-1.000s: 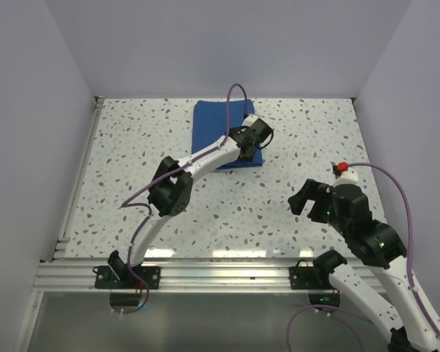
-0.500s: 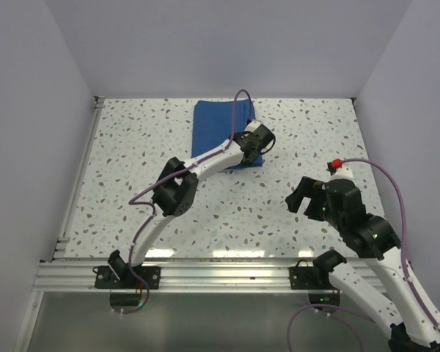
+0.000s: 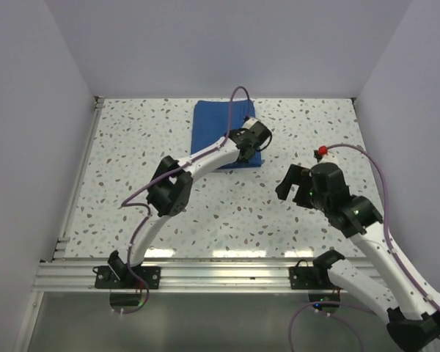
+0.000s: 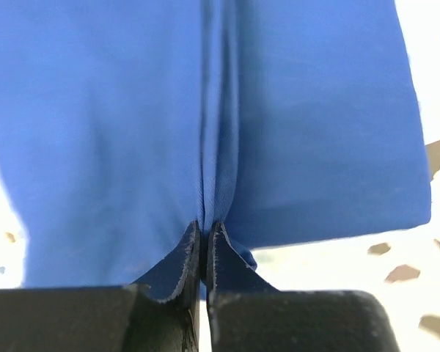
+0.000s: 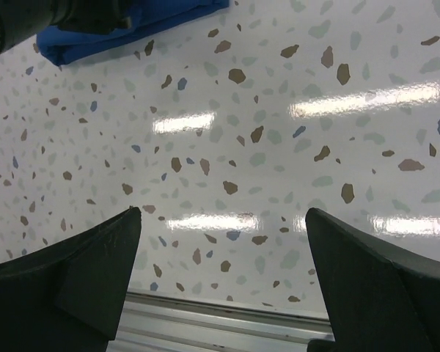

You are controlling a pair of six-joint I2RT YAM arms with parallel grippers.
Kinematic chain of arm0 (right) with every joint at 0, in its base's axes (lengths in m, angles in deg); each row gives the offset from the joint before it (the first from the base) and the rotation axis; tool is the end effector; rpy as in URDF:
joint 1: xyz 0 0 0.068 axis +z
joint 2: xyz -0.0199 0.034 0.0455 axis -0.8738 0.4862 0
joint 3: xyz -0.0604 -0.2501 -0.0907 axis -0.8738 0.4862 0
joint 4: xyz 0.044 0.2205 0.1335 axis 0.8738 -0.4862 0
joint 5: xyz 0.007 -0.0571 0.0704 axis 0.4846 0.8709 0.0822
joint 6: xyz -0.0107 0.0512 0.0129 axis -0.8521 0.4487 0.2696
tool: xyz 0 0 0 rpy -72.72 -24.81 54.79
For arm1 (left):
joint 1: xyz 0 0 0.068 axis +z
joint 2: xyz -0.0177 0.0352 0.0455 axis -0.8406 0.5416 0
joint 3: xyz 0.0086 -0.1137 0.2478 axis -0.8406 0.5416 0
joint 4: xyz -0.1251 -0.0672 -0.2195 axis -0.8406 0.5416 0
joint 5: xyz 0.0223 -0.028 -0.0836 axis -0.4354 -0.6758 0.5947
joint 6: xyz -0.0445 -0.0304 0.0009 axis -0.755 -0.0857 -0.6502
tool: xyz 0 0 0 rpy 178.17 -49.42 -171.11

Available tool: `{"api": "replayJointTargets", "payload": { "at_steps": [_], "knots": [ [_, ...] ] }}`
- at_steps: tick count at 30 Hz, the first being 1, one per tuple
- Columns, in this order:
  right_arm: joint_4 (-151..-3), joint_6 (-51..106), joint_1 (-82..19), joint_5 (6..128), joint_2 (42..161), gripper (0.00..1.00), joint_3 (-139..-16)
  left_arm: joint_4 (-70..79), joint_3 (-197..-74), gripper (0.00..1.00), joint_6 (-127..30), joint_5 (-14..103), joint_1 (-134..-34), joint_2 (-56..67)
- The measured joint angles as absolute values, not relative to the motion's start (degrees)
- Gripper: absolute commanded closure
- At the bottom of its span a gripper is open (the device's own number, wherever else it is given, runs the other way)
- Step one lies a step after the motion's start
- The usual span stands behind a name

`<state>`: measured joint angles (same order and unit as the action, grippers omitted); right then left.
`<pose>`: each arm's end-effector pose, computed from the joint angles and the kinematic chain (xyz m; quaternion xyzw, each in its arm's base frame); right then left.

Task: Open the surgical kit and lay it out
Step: Open the surgical kit at the center of the board.

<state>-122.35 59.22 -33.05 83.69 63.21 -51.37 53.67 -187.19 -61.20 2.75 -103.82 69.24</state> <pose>0.1340 0.0643 0.3114 0.1166 0.8944 0.1701 0.3968 0.3714 -0.3645 0.1877 0.1127 0.9258 0.0930 0.3487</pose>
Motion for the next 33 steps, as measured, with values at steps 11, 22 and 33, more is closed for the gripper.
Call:
{"api": "replayJointTargets", "payload": {
  "at_steps": [11,22,33],
  "knots": [
    [-116.3,55.2,-32.5,80.1,102.9,0.03,-78.5,48.1,-162.3,1.00,-61.4,8.4,-73.5,33.7],
    [-121.5,54.3,-25.2,77.6,139.4,0.02,-119.3,45.5,-141.1,0.00,-62.9,13.8,-57.1,32.6],
    [-124.8,57.7,-15.6,78.3,158.6,0.02,-139.5,42.5,-134.1,0.00,-65.1,22.0,-54.7,37.1]
  ]
}}
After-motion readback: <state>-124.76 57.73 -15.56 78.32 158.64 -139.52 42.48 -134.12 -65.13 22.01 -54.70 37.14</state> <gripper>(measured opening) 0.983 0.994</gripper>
